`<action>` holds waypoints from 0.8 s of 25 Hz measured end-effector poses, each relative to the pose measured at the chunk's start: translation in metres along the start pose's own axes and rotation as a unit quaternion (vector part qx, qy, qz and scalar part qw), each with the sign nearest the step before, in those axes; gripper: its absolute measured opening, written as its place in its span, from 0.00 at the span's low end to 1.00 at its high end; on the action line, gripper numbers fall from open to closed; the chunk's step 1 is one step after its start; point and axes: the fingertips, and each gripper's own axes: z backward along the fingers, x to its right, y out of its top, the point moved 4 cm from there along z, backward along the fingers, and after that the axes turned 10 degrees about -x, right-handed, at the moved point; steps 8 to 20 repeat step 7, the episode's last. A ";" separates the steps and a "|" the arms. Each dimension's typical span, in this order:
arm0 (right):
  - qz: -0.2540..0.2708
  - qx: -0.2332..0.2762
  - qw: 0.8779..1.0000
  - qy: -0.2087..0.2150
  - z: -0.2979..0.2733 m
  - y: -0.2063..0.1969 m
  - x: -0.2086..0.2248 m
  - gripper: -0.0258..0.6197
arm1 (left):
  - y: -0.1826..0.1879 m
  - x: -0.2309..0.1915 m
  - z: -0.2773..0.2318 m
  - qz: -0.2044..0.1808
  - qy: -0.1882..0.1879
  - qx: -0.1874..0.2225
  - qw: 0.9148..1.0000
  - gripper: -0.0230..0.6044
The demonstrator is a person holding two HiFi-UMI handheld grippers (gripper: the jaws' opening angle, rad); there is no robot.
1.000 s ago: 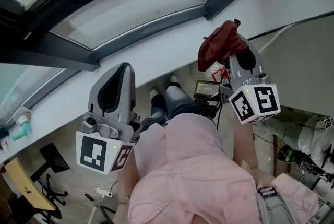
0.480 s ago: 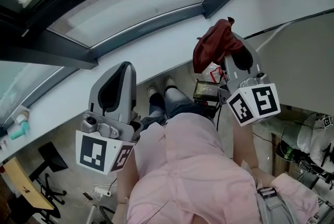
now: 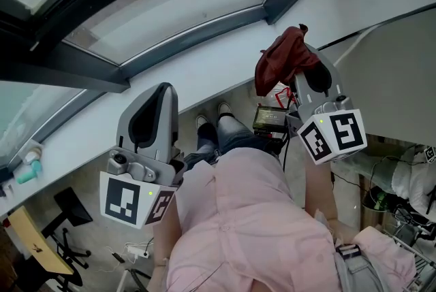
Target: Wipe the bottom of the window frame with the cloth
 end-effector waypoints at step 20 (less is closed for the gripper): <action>-0.001 -0.005 1.000 -0.005 0.001 -0.005 0.002 0.14 | -0.002 0.001 -0.001 0.001 -0.005 -0.002 1.000 0.04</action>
